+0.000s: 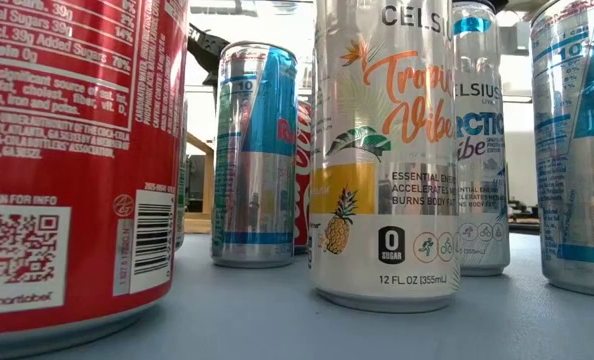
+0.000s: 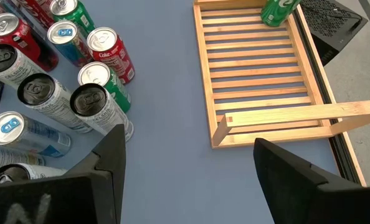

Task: Place canned beverage on shelf
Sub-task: Adjust the green soda can on the shelf

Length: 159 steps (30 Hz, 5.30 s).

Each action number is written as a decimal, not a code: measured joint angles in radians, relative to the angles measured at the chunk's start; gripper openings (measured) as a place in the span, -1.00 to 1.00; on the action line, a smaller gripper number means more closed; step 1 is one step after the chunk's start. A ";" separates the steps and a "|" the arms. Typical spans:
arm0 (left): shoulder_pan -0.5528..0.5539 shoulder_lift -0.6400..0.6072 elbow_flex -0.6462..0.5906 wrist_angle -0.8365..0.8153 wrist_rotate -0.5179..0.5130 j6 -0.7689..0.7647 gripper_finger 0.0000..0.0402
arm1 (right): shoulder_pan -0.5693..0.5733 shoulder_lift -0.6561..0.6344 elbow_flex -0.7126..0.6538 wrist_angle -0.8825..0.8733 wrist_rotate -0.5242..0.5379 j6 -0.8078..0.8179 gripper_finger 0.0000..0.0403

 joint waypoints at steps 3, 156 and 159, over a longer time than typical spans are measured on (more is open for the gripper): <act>0.000 0.000 0.000 -0.008 -0.013 -0.020 0.57 | 0.000 0.000 0.000 0.000 0.000 0.000 0.30; 0.077 -0.060 -0.152 0.094 0.087 -0.024 0.58 | -0.087 0.682 0.231 0.739 0.148 0.031 0.30; 0.076 -0.058 -0.150 0.096 0.074 -0.039 0.58 | -0.087 0.645 0.231 0.711 0.155 0.018 0.30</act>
